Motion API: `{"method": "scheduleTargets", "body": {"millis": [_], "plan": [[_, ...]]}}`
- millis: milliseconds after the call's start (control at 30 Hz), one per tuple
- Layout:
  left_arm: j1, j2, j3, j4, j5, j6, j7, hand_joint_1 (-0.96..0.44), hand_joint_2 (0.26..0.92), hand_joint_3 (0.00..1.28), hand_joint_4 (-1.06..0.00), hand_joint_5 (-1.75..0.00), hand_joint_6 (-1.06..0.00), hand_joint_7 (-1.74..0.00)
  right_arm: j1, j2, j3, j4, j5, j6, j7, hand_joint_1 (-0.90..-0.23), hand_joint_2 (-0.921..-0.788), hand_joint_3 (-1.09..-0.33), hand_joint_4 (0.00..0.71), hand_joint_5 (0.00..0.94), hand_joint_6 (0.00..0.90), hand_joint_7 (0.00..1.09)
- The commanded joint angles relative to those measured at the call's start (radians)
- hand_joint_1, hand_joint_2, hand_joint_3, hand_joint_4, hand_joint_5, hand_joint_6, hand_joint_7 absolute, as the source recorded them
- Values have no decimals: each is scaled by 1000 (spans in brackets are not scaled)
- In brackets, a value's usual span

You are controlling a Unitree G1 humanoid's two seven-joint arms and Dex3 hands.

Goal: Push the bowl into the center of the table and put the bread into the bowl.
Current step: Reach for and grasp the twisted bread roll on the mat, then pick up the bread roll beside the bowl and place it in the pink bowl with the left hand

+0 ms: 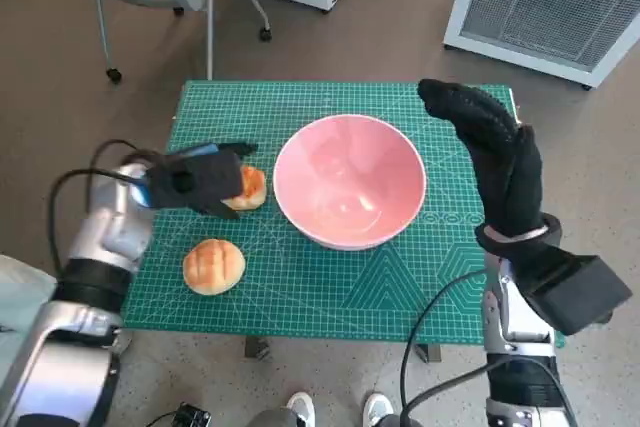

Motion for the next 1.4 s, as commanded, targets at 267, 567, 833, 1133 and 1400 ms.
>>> {"method": "scheduleTargets", "body": {"millis": [267,567,833,1133,1400], "plan": [[-88,-57,-88,236,100,-93,215,-22,825,11,-552,-245,-660,-278,14,-4,-10,-2,10,0,1,-750,-921,-761,141,0,-1,538],[-94,-20,-113,260,143,-198,376,0,901,20,-786,-1135,-722,-924,23,0,-14,-15,3,-2,-7,-751,-921,-760,140,0,-1,533],[-97,27,-45,142,79,-219,341,1,913,28,-744,-1233,-721,-935,26,3,-14,-11,7,-8,-6,-751,-921,-759,140,1,-1,532],[3,107,129,-277,-59,-209,268,2,906,26,-778,-1035,-694,-1130,26,3,-18,-1,16,-12,0,-748,-921,-759,140,1,-1,533],[80,108,215,-564,-117,-229,280,2,901,14,-833,-949,-688,-1159,30,4,-18,-8,22,-7,4,-749,-921,-758,140,1,-1,531]]}}
